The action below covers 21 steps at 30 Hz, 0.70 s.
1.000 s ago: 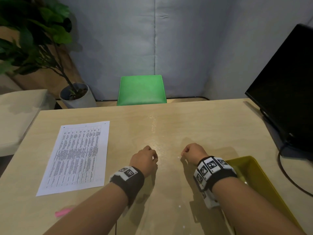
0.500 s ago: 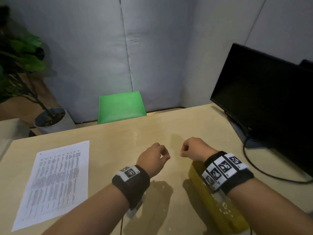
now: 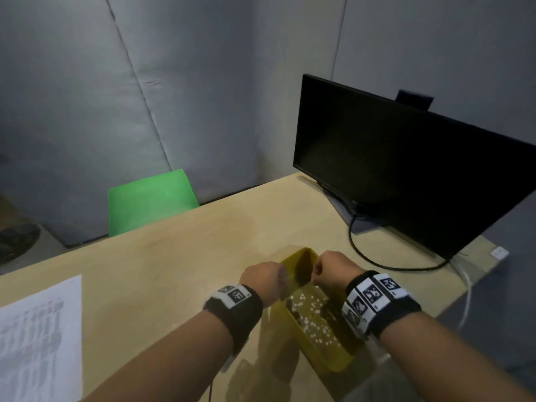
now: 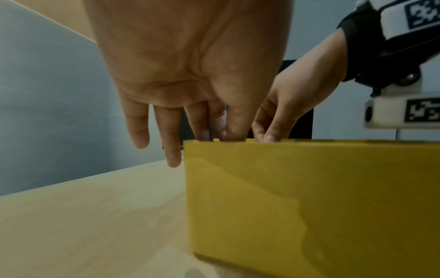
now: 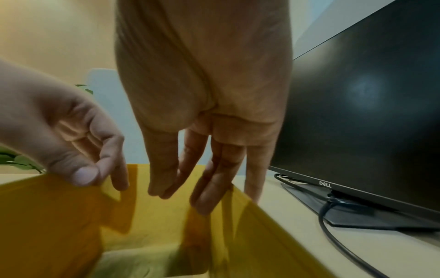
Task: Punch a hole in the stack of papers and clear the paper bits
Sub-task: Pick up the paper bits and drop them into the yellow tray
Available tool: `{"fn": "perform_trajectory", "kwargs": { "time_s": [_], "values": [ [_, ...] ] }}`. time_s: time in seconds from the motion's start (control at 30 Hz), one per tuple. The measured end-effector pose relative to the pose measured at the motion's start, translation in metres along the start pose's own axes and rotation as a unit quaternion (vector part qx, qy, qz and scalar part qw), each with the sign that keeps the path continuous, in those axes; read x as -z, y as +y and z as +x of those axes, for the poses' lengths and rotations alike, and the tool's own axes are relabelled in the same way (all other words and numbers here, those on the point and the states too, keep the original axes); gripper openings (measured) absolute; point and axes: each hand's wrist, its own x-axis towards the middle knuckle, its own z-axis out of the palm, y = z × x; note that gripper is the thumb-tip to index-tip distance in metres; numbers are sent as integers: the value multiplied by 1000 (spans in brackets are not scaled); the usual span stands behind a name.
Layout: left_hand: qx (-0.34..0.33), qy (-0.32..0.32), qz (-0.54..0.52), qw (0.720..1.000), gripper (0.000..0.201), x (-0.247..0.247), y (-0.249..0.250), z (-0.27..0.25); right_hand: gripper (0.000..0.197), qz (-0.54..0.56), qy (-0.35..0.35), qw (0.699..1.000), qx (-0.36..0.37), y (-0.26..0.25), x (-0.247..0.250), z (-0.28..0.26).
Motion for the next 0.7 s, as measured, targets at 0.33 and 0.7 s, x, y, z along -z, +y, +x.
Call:
{"fn": "perform_trajectory", "kwargs": {
  "time_s": [0.33, 0.7],
  "values": [
    [43, 59, 54, 996, 26, 24, -7, 22, 12, 33, 13, 996, 85, -9, 19, 17],
    [-33, 121, 73, 989, 27, 71, 25, 20, 11, -31, 34, 991, 127, -25, 65, 16]
  ]
}}
